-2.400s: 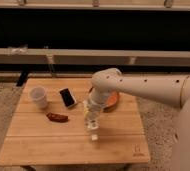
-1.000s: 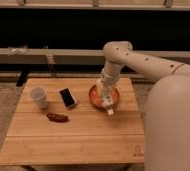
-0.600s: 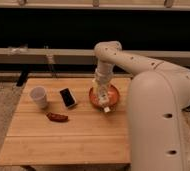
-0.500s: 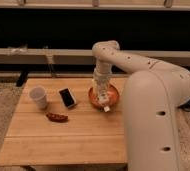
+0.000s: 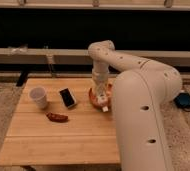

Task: Place the bottle in the ceramic bowl

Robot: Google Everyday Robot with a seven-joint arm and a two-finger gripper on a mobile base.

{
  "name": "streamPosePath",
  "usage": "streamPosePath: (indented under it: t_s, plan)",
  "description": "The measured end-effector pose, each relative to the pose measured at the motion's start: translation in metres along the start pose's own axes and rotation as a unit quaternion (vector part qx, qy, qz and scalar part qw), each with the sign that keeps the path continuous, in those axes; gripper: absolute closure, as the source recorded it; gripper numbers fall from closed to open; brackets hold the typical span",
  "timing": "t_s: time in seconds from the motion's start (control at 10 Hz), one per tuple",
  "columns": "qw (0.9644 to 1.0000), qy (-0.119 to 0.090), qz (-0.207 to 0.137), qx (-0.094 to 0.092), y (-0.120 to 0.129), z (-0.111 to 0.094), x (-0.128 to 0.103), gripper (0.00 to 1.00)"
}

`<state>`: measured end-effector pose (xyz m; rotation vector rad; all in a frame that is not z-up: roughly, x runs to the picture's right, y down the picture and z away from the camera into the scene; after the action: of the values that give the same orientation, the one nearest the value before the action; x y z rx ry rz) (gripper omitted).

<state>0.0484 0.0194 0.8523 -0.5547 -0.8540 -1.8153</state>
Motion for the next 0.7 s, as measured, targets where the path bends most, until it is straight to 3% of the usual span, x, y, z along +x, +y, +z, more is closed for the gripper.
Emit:
streamPosePath:
  t_s: [0.3,0.7]
  plan:
    - [0.9999,-0.009,0.014,-0.002,0.008,0.013,-0.014,0.2]
    - [0.9997,0.003,0.025,-0.008,0.009,0.012,-0.029,0.2]
